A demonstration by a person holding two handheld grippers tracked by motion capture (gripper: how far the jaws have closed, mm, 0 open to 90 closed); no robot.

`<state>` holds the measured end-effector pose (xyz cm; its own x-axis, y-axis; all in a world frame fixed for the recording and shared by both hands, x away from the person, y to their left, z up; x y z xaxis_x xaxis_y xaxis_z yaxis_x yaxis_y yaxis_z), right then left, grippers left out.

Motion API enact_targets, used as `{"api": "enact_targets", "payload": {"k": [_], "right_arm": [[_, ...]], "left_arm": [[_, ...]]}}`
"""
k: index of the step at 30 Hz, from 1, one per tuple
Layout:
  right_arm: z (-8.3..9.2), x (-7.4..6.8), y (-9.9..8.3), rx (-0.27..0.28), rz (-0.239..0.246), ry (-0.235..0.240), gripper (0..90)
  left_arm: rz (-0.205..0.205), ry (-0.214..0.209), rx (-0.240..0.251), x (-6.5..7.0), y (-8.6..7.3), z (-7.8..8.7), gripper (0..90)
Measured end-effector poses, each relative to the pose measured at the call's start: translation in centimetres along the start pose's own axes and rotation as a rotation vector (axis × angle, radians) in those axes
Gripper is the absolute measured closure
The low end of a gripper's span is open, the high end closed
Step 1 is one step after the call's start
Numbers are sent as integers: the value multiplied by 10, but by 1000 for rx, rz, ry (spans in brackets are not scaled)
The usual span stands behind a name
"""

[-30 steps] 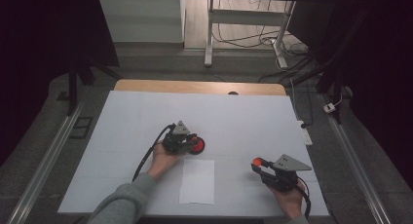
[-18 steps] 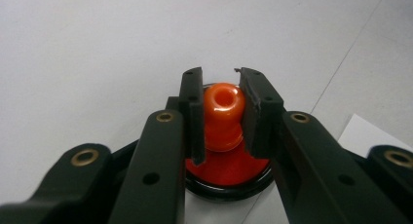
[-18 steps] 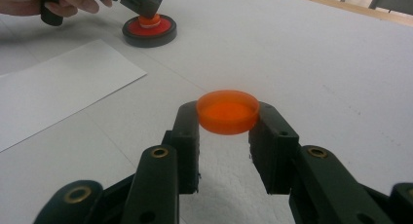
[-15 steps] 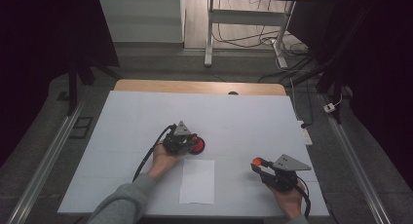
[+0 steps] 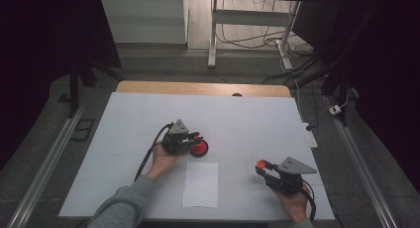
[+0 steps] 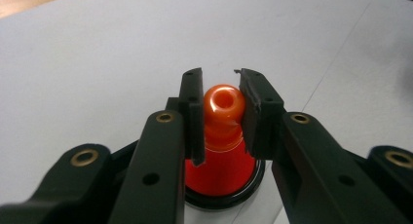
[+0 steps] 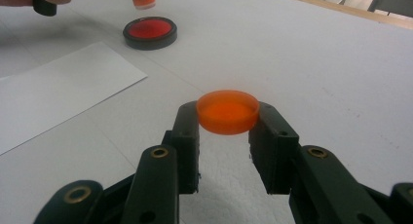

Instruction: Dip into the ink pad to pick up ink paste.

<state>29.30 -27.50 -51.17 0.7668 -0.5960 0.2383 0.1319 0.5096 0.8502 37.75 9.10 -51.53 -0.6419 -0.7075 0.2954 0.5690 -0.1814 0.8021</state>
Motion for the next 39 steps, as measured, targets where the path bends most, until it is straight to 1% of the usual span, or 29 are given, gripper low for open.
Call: {"api": "enact_targets", "payload": {"k": [5, 11, 16, 22, 28, 33, 37, 39], "right_arm": [[0, 1, 0, 4, -1, 0, 647], [0, 1, 0, 0, 0, 0, 647], [0, 1, -1, 3, -1, 1, 647], [0, 2, -2, -2, 1, 2, 647], [0, 1, -1, 2, 1, 1, 647], [0, 1, -1, -3, 1, -1, 646], [1, 1, -1, 0, 0, -4, 647], [1, 1, -1, -1, 0, -4, 647]], "left_arm": [[9, -22, 14, 0, 6, 11, 725], [18, -35, 19, 0, 11, 23, 725], [20, -56, 17, 2, 13, 34, 725], [9, -81, 22, 5, 15, 46, 724], [1, -112, 21, 10, 16, 53, 724], [-14, -129, 21, 15, 17, 59, 724], [-8, -157, 17, 17, 17, 64, 724], [-15, -163, 14, 20, 17, 67, 723]]}}
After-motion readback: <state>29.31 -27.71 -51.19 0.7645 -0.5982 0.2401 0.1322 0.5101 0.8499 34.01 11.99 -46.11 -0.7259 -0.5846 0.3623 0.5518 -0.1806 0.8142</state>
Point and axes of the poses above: each handheld gripper's, and its own axes: z roughly backward along the jaws, y roughly out of its top, x roughly to its right, the point moved 1 cm from there along -z, roughly forward along the jaws, and after that the axes turned 13 degrees about z, right-handed, at the moved point
